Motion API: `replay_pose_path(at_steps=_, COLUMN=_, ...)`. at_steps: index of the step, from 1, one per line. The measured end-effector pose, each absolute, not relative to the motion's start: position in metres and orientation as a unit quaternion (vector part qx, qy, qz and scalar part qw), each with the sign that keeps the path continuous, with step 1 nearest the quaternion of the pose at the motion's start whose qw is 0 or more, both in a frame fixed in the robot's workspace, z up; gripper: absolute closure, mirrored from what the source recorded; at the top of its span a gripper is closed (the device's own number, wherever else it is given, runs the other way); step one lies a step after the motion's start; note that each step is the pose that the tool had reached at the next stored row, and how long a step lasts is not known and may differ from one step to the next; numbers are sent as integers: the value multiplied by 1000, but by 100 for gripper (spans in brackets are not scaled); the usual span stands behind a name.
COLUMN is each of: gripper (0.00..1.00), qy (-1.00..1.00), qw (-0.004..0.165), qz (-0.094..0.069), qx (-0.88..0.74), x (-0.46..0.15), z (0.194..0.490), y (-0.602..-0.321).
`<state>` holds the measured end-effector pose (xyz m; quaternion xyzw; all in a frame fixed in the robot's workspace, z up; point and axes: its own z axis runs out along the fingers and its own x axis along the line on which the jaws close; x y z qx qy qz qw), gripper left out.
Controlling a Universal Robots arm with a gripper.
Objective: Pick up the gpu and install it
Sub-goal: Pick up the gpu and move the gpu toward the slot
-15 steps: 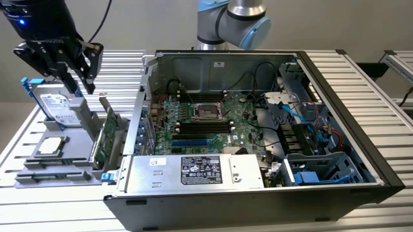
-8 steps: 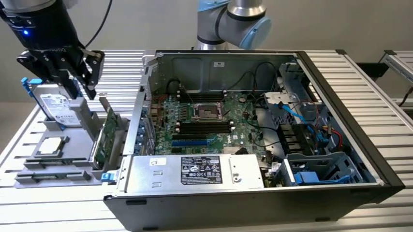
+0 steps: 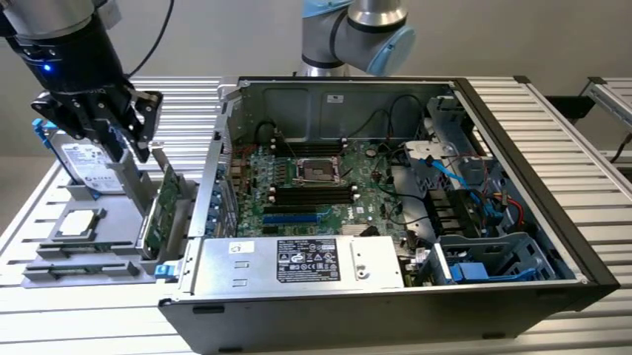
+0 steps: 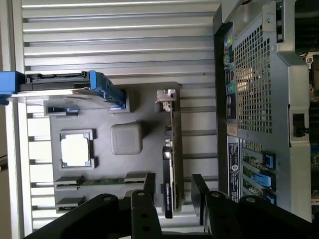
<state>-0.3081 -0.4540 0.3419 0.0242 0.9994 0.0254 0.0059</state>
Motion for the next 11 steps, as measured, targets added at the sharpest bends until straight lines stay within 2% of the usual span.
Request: replay_pose_path(at_steps=11, gripper=58, qy=1000, qw=5, qz=26, qx=-1, x=-308, z=322, y=-457)
